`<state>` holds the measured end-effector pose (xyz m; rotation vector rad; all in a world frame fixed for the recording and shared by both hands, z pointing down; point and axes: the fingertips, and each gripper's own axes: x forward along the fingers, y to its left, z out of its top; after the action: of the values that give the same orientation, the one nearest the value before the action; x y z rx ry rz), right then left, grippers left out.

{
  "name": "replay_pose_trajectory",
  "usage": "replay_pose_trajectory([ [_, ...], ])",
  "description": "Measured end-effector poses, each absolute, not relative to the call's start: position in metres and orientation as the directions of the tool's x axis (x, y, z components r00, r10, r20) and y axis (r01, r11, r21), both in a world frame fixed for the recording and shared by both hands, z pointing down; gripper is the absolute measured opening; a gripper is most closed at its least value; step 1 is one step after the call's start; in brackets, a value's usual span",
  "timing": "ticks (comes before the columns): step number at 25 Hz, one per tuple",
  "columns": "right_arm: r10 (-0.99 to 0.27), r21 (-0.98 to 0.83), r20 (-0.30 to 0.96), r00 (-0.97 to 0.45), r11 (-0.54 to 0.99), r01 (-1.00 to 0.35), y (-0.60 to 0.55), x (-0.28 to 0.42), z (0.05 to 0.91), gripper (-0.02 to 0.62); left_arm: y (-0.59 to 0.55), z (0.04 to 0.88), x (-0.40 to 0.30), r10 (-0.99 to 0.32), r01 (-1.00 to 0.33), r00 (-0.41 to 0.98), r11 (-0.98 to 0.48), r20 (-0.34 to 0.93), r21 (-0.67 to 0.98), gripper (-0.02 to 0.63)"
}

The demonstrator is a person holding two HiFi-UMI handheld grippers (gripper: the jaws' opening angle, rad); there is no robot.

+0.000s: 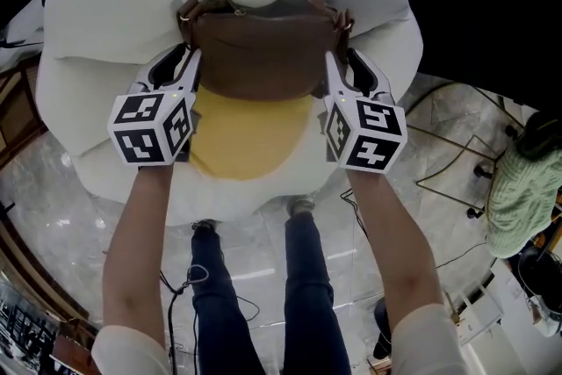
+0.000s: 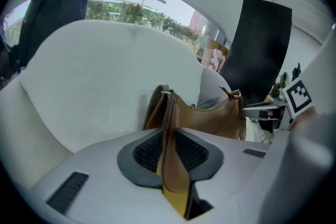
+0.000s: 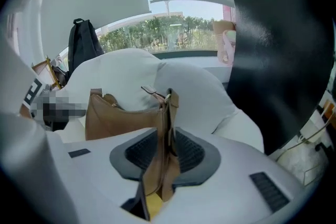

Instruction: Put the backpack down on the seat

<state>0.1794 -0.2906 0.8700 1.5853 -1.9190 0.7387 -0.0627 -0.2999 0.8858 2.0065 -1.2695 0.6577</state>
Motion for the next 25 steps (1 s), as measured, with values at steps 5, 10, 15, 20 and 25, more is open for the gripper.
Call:
replay_pose_trajectory([
  [5,-0.741,-0.049,0.649,-0.169,0.181,-0.982,-0.289,0.177,0.845,0.037,-0.297,0.865,-0.070,-0.633,-0.916,0.402,-0.277,0.661,0.291,0.043],
  [10,-0.750,-0.085,0.636,-0.183,0.168,-0.982,-0.282,0.170,0.834,0.031,-0.286,0.855,-0.062,-0.621,-0.899,0.437,-0.281,0.651,0.335,0.041],
  [15,-0.750,-0.115,0.628,-0.208,0.175,-0.978,-0.274,0.163,0.818,0.031,-0.275,0.832,-0.057,-0.631,-0.892,0.452,-0.311,0.630,0.328,0.037],
  [20,-0.754,-0.144,0.615,-0.229,0.178,-0.973,-0.262,0.160,0.792,0.031,-0.261,0.807,-0.053,-0.634,-0.880,0.474,-0.334,0.611,0.337,0.037],
  [25,-0.765,-0.162,0.597,-0.240,0.179,-0.971,-0.246,0.158,0.763,0.031,-0.251,0.780,-0.051,-0.644,-0.877,0.481,-0.342,0.595,0.338,0.037],
])
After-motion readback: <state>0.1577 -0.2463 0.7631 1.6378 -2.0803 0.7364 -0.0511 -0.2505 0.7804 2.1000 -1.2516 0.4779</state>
